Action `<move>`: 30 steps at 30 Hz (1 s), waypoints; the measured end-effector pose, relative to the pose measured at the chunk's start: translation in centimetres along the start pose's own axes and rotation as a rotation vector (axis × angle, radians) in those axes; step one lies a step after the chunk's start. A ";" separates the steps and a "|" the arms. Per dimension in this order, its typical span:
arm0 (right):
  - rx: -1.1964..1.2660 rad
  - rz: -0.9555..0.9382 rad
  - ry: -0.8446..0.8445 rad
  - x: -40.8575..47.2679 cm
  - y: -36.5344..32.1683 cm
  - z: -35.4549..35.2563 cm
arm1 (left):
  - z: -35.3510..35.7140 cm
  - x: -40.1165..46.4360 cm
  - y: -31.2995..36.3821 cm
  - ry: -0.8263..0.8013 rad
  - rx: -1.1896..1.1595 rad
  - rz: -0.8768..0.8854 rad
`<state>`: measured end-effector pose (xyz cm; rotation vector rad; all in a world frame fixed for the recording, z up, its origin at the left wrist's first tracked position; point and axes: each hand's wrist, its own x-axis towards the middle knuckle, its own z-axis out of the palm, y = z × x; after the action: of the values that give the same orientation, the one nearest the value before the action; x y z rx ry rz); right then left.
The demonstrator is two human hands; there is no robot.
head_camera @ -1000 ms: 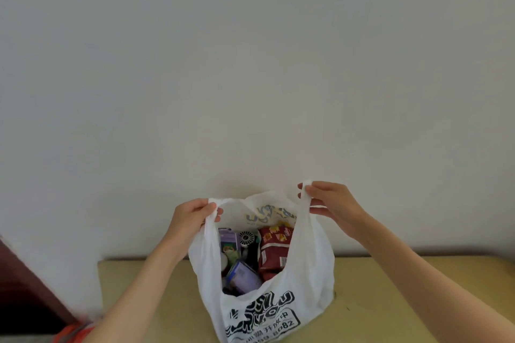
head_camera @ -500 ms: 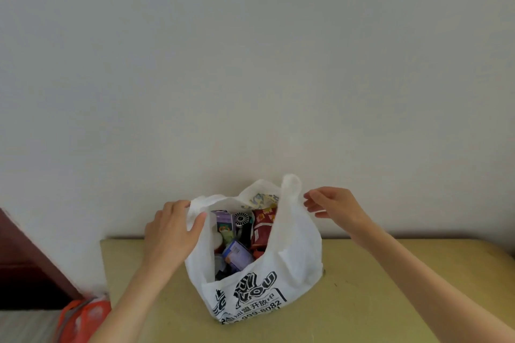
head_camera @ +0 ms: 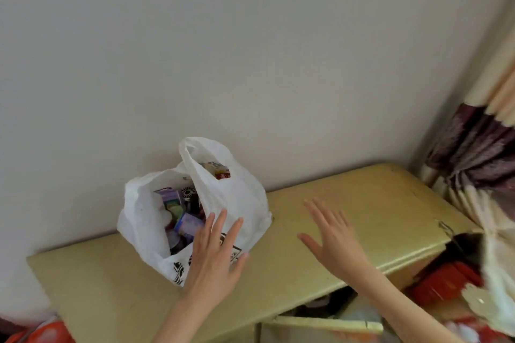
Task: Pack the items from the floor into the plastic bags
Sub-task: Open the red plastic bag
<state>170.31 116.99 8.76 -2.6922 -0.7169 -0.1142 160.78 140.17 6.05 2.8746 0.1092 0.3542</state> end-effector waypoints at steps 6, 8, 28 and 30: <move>0.012 0.396 -0.015 -13.9 2.0 1.9 | 3.1 -3.7 4.9 -0.213 -0.068 0.159; 0.029 0.529 -0.019 -18.7 2.1 2.0 | 3.7 -5.3 7.1 -0.324 -0.114 0.224; 0.063 1.357 0.324 -61.2 7.1 -3.2 | 11.3 -25.7 36.3 -0.726 -0.141 0.821; 0.013 1.402 0.340 -65.9 9.1 -5.3 | 12.1 -28.2 41.4 -0.714 -0.178 0.837</move>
<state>117.63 77.02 -0.05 -2.4250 1.2476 -0.1789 138.36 94.41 -1.56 2.5307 -1.1794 -0.5142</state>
